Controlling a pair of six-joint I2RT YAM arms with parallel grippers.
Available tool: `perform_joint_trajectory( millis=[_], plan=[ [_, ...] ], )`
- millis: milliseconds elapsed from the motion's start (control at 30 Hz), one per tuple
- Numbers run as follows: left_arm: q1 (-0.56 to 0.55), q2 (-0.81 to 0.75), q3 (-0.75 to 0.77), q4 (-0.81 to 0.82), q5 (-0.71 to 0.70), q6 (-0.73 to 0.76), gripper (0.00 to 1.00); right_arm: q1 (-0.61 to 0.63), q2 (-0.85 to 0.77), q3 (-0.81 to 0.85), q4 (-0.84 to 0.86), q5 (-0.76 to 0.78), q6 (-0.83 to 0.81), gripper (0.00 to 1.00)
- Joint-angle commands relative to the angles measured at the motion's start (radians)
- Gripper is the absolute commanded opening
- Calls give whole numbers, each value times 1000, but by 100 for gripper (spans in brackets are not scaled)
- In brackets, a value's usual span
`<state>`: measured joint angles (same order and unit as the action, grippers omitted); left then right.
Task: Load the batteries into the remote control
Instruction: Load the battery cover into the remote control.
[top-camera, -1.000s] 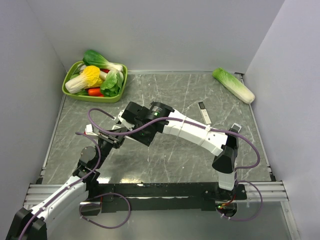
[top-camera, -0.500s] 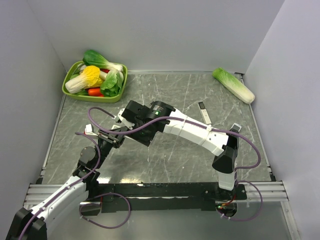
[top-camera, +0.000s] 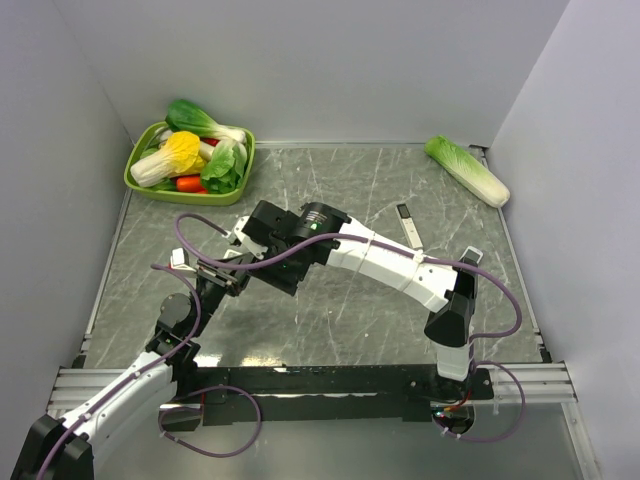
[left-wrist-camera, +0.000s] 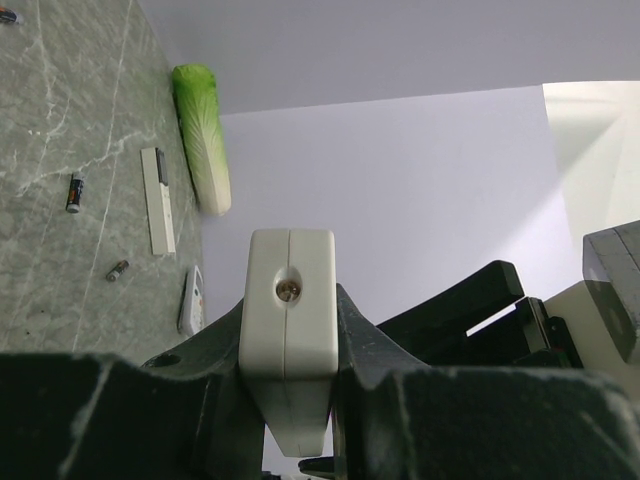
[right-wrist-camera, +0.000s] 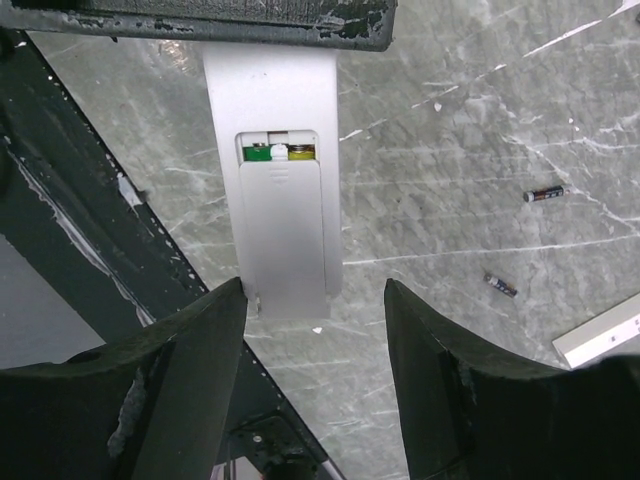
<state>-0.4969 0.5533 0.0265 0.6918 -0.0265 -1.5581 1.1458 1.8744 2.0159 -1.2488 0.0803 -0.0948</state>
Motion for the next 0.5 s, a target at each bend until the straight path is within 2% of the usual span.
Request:
perform_joint_trajectory(
  millis=[0,100,233,467],
  plan=[
    [-5,-7,-180,71,2,-25,2,6,-58,40,32,-22,-5,65],
    [-5,-4,-183,75,2,-31,2,8,-98,18,63,-37,3,68],
    [-5,-4,-181,80,7,-34,2,2,-194,-68,196,-71,15,74],
    [-5,-16,-178,80,14,-33,2,-63,-369,-264,400,-76,76,75]
  ],
)
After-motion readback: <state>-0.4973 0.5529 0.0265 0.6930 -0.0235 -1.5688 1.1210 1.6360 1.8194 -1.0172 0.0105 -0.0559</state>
